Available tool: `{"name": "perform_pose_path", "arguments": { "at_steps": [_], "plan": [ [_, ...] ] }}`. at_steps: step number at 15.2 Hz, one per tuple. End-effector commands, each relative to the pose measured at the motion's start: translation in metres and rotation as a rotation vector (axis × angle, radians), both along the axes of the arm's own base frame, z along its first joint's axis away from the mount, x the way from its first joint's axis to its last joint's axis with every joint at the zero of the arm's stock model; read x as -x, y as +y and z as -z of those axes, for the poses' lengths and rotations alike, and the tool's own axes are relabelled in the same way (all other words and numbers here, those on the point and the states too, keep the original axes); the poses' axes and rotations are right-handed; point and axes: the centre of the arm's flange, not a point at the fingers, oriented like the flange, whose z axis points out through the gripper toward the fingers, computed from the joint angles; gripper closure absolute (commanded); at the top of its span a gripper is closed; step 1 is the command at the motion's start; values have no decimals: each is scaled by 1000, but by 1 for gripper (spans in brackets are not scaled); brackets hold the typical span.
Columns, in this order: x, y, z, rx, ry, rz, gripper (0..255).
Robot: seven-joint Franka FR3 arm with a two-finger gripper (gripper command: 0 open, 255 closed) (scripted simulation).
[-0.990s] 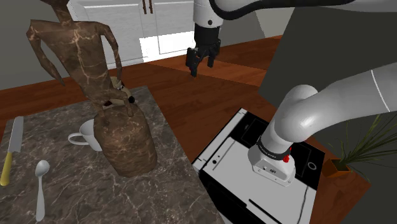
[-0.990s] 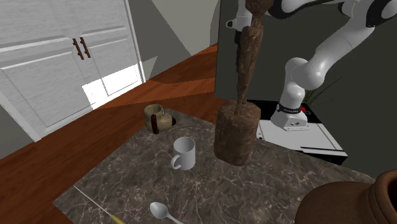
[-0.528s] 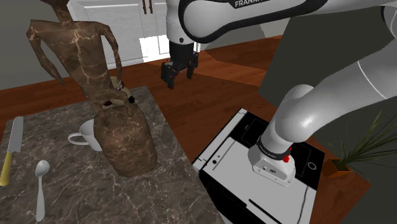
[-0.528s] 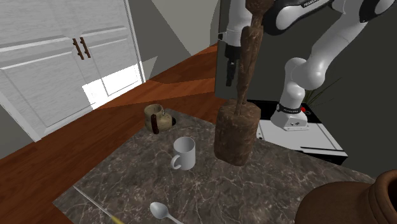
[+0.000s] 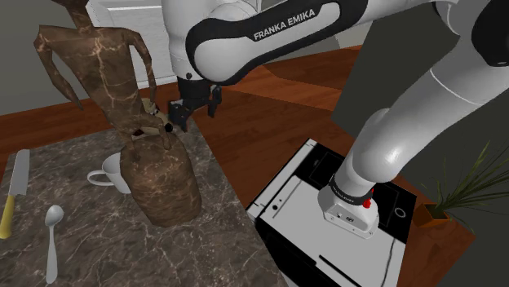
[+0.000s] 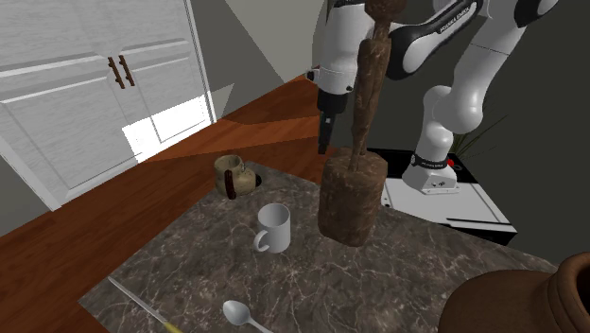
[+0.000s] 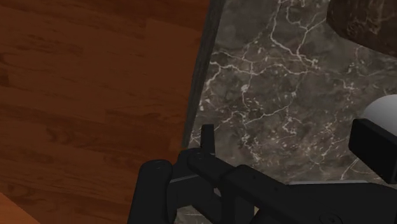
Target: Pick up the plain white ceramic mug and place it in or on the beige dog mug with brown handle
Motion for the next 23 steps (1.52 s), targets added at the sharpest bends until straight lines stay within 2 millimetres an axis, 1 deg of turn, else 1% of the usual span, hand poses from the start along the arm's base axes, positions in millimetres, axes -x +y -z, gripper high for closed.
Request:
{"name": "perform_pose_path", "arguments": {
  "at_steps": [1,15,16,22,23],
  "plan": [
    [-11,21,12,-3,-10,5,0],
    [-92,169,76,-10,-77,32,0],
    [-92,169,76,-10,-78,32,0],
    [-98,169,107,-10,-78,32,0],
    [-99,169,115,-10,-78,32,0]
  ]
}}
